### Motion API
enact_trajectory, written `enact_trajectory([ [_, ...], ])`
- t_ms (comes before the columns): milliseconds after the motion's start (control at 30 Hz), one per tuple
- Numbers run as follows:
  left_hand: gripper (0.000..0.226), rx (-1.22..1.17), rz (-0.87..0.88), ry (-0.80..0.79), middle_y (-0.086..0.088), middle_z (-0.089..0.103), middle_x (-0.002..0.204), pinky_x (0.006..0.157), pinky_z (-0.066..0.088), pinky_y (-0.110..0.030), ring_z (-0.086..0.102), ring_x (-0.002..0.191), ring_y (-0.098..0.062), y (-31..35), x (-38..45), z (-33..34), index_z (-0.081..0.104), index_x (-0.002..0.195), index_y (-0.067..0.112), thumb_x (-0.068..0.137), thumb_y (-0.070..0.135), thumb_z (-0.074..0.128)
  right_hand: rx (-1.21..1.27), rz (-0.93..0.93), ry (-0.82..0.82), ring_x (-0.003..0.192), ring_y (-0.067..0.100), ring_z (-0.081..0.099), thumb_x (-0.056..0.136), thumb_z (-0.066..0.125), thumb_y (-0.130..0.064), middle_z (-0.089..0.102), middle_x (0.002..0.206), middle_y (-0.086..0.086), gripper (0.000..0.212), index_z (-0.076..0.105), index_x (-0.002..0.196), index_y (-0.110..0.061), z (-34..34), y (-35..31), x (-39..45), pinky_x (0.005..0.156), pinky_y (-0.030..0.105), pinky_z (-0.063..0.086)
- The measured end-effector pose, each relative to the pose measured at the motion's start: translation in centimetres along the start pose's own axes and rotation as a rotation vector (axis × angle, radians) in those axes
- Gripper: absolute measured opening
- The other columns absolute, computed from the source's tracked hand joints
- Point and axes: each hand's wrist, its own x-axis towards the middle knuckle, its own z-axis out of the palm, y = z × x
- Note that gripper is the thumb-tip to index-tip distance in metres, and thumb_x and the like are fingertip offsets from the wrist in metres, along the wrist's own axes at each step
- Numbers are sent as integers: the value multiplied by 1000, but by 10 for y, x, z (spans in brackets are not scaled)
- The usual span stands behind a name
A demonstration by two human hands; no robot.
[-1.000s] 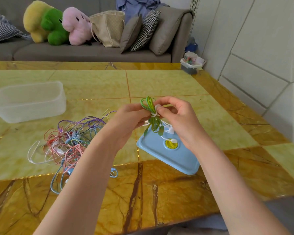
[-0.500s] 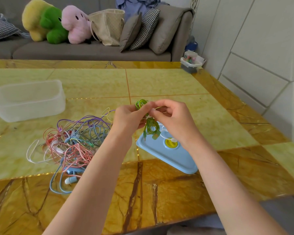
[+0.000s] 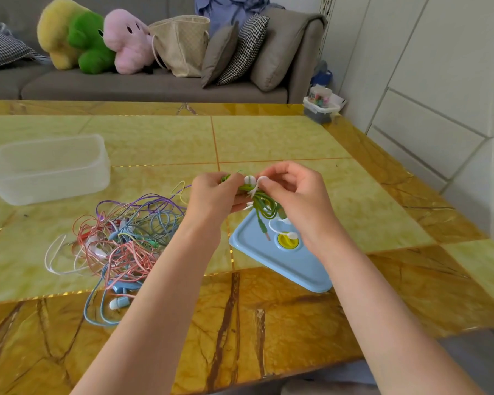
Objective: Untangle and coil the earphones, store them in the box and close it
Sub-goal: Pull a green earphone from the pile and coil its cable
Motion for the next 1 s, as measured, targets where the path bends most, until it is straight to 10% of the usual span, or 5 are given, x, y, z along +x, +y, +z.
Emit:
enact_trajectory([
  [300,10,12,-67,-175,-7,68,82,76,55,-19,65,70,-10,-1,2,-5,69,85,6,88,13,62,-205,-51,16,73,10,62,82,68,-7,66,75,-3,17,60,76,-21,-1,6,3,72,23,52],
  [533,17,93,-16,17,-7,64,71,73,56,-23,63,59,-9,-6,5,0,67,77,4,85,20,65,-280,-120,-28,71,10,62,82,68,-6,65,76,-2,9,61,82,-11,8,4,-1,67,17,52],
  [833,27,182,71,-46,-4,67,67,70,56,-22,65,59,-9,-6,5,-3,66,70,15,88,-1,55,-69,85,50,63,11,61,80,71,-9,66,71,4,16,58,73,-14,4,4,-1,62,19,51],
  [1000,27,104,53,-212,-4,68,72,66,54,-12,66,61,-3,0,3,-5,67,76,11,90,-4,50,488,383,51,53,9,52,80,62,10,55,66,6,19,55,74,-6,-6,0,-1,53,13,47],
])
